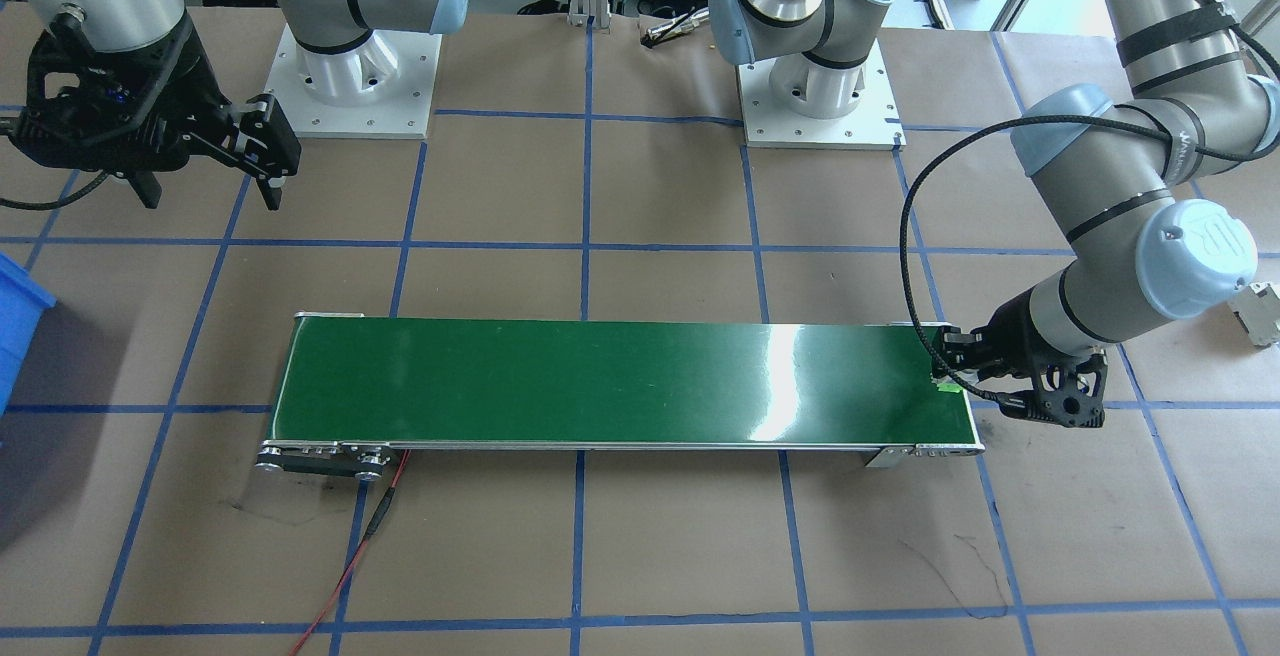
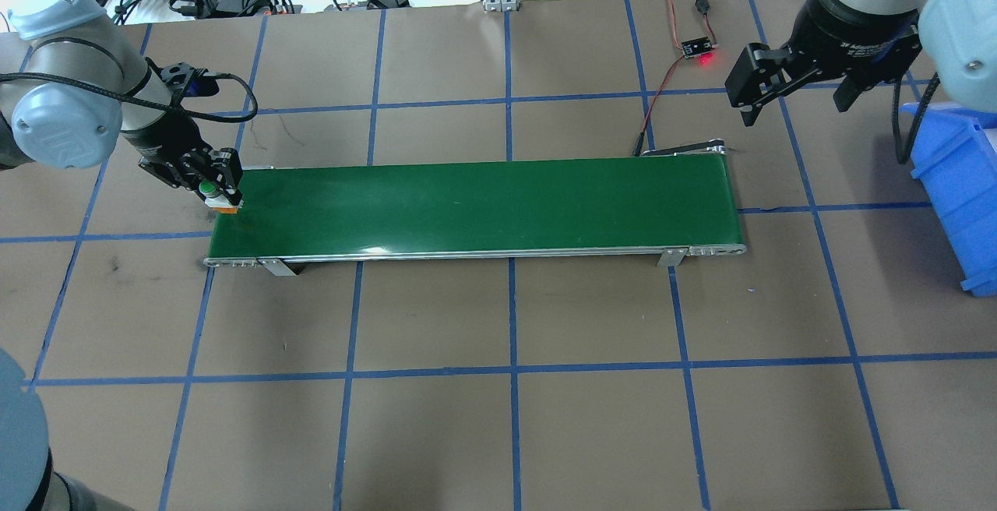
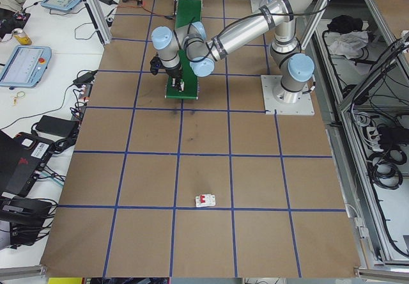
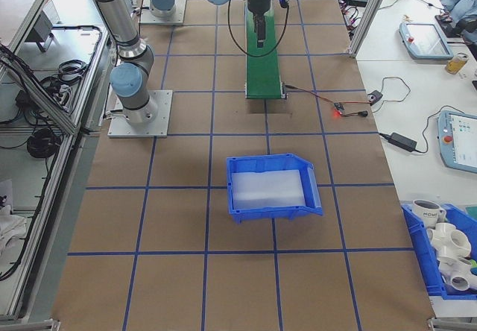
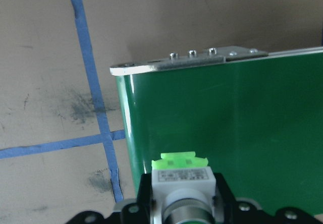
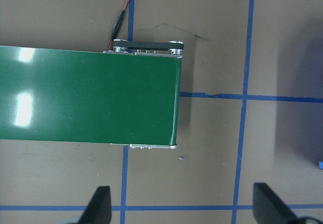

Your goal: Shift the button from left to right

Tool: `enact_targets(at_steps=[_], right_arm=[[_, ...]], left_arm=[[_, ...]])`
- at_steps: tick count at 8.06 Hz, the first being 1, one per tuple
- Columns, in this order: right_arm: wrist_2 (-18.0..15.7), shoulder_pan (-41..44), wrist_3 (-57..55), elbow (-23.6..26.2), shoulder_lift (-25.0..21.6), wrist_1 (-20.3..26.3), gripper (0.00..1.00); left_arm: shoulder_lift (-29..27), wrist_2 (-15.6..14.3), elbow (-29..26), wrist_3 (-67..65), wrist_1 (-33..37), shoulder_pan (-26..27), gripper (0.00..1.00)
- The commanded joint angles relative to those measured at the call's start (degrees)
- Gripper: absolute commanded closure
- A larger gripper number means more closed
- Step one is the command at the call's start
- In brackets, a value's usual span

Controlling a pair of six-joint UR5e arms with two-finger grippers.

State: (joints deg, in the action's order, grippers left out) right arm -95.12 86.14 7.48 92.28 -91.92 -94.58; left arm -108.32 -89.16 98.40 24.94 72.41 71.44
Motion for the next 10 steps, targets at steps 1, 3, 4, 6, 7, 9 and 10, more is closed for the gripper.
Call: enact_targets(at_steps=[1,3,4,6,7,9,10], right_arm=[[-0.6,0.1,0.0,0.0,-0.1,-0.5,0.00],[-0.5,0.1,-0.1,0.0,0.0,-0.7,0.00],[-0.6,0.1,-0.1,0.0,0.0,-0.6,0.00],[-0.7,0.1,-0.2,0.0,0.0,-0.6,0.00],[-0.7,0.1,-0.2,0.0,0.0,-0.6,0.00],[-0.7,0.0,-0.1,-0.1,0.0,-0.6,0.00],[-0.7,0.0,-0.1,-0.1,0.0,-0.6,0.00]], left_arm=[[-0.8,0.1,0.1,-0.3,-0.6,0.0,0.78],[-0.3,0.2,0.0,-1.4,-0.4,0.0,0.00],[0.6,0.2,-0.2,-3.7,0.0,0.8,0.00],[3.7,0.1,-0.4,-5.3,0.3,4.6,0.00],[8.3,0.1,-0.4,-9.3,2.1,7.5,0.00],[17.0,0.1,-0.5,-15.4,7.1,11.2,0.00],[18.5,0.1,-0.5,-18.0,7.7,11.4,0.00]])
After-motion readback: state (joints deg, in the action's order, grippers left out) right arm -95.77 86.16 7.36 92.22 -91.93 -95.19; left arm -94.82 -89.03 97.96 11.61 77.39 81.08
